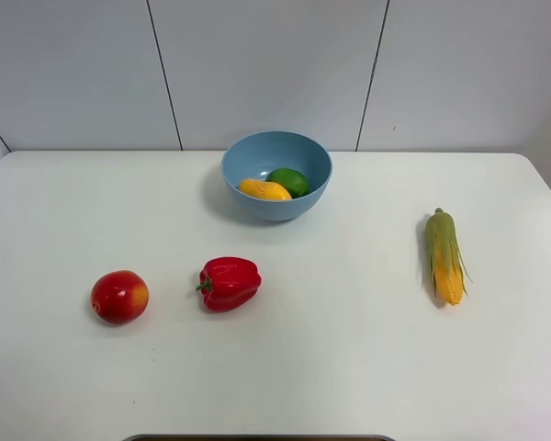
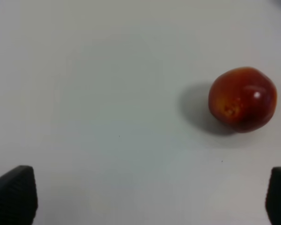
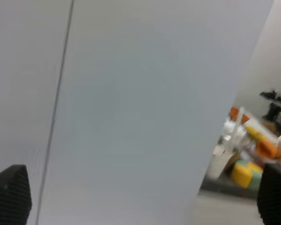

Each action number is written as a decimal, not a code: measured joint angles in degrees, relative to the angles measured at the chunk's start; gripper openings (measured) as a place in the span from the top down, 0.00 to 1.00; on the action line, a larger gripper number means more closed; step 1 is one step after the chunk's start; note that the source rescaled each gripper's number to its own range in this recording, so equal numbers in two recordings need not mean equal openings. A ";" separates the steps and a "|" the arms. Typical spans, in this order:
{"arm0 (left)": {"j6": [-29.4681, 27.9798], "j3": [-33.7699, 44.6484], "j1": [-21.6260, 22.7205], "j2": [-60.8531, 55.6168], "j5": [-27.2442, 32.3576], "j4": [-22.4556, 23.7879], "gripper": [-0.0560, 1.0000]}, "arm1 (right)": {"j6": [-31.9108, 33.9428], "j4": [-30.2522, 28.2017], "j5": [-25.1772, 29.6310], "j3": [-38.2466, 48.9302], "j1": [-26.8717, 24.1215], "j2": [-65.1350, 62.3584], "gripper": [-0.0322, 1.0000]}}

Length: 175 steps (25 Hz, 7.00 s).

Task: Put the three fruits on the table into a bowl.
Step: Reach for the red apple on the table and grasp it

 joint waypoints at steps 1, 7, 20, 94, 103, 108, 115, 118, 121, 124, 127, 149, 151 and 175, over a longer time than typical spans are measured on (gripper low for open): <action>0.00 0.00 0.00 0.00 0.00 0.00 0.00 | 0.42 0.36 1.49 0.00 0.00 -0.47 0.07; 0.00 0.00 0.00 0.00 0.00 0.00 0.00 | 3.32 0.37 6.24 6.92 0.00 -5.68 0.07; 0.00 0.00 0.00 0.00 0.00 0.00 0.00 | 10.07 -0.70 7.03 37.62 -0.77 -21.65 0.07; -0.06 0.00 0.00 0.00 0.00 0.00 0.00 | 11.08 2.32 7.05 59.30 -4.76 -36.95 0.07; -2.15 -5.76 0.00 9.12 0.02 0.00 0.00 | 11.08 2.32 7.00 59.30 -4.76 -36.95 0.07; 0.15 -12.21 0.00 18.07 0.02 0.00 0.00 | 11.08 2.32 7.00 59.30 -4.76 -36.95 0.07; 2.20 -19.99 0.00 30.99 0.16 0.00 0.00 | 11.08 2.32 7.00 59.30 -4.76 -36.95 0.07; 5.14 -22.57 0.00 36.70 1.71 0.00 0.00 | 11.08 2.32 7.00 59.30 -4.76 -36.95 0.07; 8.62 -23.59 -0.06 42.06 2.39 0.00 0.00 | 11.08 2.32 7.00 59.30 -4.76 -36.95 0.07; 10.51 -23.65 -1.55 45.84 2.41 0.00 0.00 | 11.08 2.32 7.00 59.30 -4.76 -36.95 0.07; 11.57 -23.65 -3.80 49.24 0.64 0.00 0.00 | 11.08 2.32 7.00 59.30 -4.76 -36.95 0.07; 2.27 -29.73 -16.16 76.31 -6.30 -1.09 0.00 | 11.08 2.32 7.00 59.30 -4.76 -36.95 0.07; 1.31 -29.73 -16.16 78.23 -6.41 -1.09 0.00 | 11.08 2.32 7.00 59.30 -4.76 -36.95 0.07; 0.44 -21.40 -17.40 85.07 -19.69 -3.83 0.00 | 11.08 2.32 7.00 59.30 -4.76 -36.95 0.07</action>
